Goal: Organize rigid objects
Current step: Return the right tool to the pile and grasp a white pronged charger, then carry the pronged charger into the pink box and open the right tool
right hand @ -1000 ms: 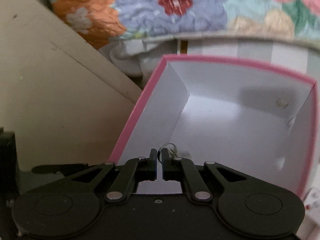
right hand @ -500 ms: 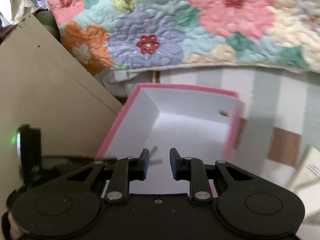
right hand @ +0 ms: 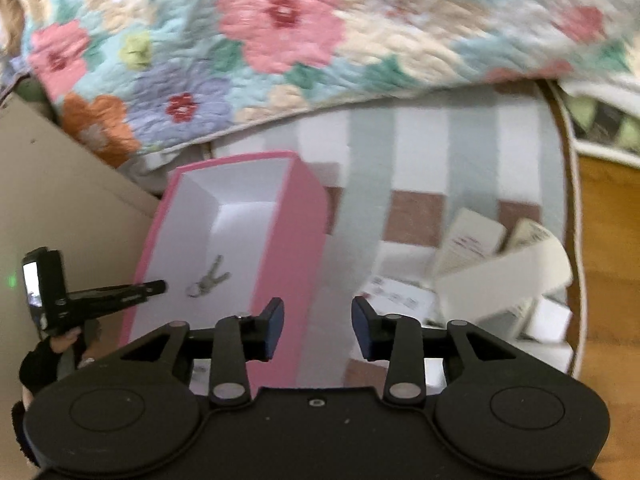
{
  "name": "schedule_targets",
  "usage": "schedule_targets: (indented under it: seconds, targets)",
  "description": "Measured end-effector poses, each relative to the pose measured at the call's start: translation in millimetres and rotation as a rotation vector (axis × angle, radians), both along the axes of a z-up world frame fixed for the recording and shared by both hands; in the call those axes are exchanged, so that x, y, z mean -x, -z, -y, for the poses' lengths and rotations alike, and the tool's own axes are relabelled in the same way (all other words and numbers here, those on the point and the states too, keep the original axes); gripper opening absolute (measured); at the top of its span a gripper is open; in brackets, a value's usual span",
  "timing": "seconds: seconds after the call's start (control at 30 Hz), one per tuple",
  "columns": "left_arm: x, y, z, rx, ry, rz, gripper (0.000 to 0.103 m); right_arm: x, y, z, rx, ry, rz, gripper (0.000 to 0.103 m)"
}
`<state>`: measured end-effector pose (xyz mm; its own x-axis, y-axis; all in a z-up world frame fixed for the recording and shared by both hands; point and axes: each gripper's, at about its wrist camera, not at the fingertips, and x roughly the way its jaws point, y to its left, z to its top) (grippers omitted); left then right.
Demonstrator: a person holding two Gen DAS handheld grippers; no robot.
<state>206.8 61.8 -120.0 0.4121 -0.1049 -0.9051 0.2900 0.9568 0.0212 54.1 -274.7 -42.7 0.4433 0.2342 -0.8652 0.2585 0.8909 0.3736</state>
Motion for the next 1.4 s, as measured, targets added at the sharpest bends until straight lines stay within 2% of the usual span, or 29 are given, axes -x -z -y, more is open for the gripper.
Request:
schedule_targets:
  seconds: [0.27,0.37,0.5,0.6,0.7,0.77,0.87,0.97,1.07,1.4]
  targets:
    - [0,0,2,-0.007,-0.001,0.003,0.008,21,49,14,-0.039,0.074,-0.094,0.048]
    - [1,0,3,-0.014,0.002,0.004,0.008,24,66,15,0.027,0.107,-0.134,0.058]
    - [0,1,4,-0.018,0.0,0.003,0.008,24,84,17,0.085,0.137,-0.149,0.058]
    - [1,1,3,-0.016,0.0,0.004,0.008,22,97,13,0.083,0.114,-0.153,0.058]
    - [0,1,1,-0.004,-0.006,-0.001,0.008,21,114,6,0.123,0.097,-0.183,0.059]
    - [-1,1,0,0.0,-0.006,-0.002,0.008,19,118,-2,0.145,0.072,-0.172,0.064]
    - [-1,1,-1,-0.001,-0.003,-0.001,0.008,10,123,-12,0.196,0.027,-0.181,0.062]
    - [-1,1,-2,0.003,-0.002,-0.001,0.008,-2,139,-14,0.216,0.03,-0.235,0.063]
    - [-1,1,-2,0.004,0.002,-0.001,0.008,-6,139,-20,0.264,0.026,-0.228,0.062]
    - [-1,0,-3,0.012,0.01,-0.008,0.007,-12,146,-13,0.246,0.018,-0.271,0.061]
